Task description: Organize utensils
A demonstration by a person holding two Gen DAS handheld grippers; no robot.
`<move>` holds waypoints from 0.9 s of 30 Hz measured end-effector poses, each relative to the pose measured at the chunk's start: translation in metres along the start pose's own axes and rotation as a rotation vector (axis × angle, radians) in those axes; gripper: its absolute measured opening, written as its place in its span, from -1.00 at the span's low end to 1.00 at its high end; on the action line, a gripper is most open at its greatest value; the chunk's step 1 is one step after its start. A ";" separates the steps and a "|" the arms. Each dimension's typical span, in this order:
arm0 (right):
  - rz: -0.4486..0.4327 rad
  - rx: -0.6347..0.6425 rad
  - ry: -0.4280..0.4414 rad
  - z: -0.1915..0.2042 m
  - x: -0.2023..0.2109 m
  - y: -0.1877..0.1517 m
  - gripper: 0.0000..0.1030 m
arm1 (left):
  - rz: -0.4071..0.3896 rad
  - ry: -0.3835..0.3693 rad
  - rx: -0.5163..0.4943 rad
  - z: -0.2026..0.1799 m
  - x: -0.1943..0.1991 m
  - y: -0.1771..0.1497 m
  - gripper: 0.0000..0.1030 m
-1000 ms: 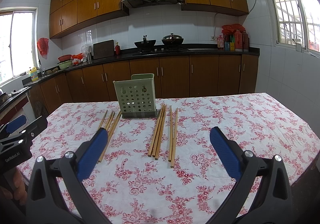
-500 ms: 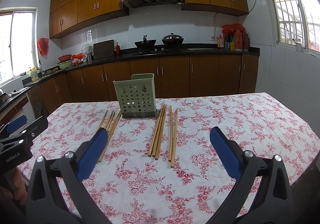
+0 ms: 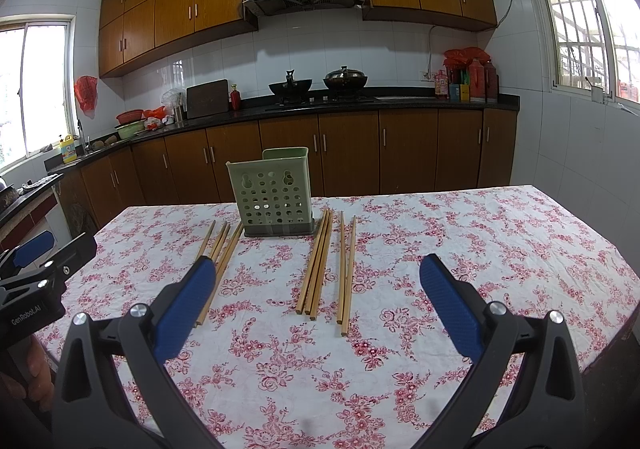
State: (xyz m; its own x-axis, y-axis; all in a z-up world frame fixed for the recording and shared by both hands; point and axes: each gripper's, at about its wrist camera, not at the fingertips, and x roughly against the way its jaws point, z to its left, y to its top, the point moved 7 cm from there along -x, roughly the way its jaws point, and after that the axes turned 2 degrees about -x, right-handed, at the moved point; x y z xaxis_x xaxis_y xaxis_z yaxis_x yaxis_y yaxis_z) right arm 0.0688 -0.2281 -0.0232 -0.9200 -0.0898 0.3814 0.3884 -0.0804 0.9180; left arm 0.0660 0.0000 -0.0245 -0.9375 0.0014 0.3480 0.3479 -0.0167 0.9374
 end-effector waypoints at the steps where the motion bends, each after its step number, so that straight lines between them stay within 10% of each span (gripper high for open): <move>1: 0.000 0.000 0.000 0.000 0.000 0.000 0.93 | 0.000 0.000 0.000 0.000 0.000 0.000 0.96; 10: 0.028 -0.003 -0.015 -0.002 -0.008 -0.005 0.93 | 0.026 0.003 0.014 0.002 -0.007 -0.005 0.96; 18: 0.250 -0.111 -0.078 -0.038 -0.070 -0.032 0.93 | 0.330 0.025 0.174 0.043 -0.071 -0.048 0.96; 27: 0.462 -0.199 -0.104 -0.064 -0.160 -0.033 0.17 | 0.554 0.036 0.296 0.082 -0.113 -0.071 0.96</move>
State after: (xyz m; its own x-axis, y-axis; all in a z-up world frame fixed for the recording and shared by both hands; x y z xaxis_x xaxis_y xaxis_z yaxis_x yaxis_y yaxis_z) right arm 0.2065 -0.2750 -0.1216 -0.6467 -0.0623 0.7602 0.7485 -0.2437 0.6167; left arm 0.1479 0.0831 -0.1296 -0.6151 0.0385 0.7875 0.7648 0.2721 0.5840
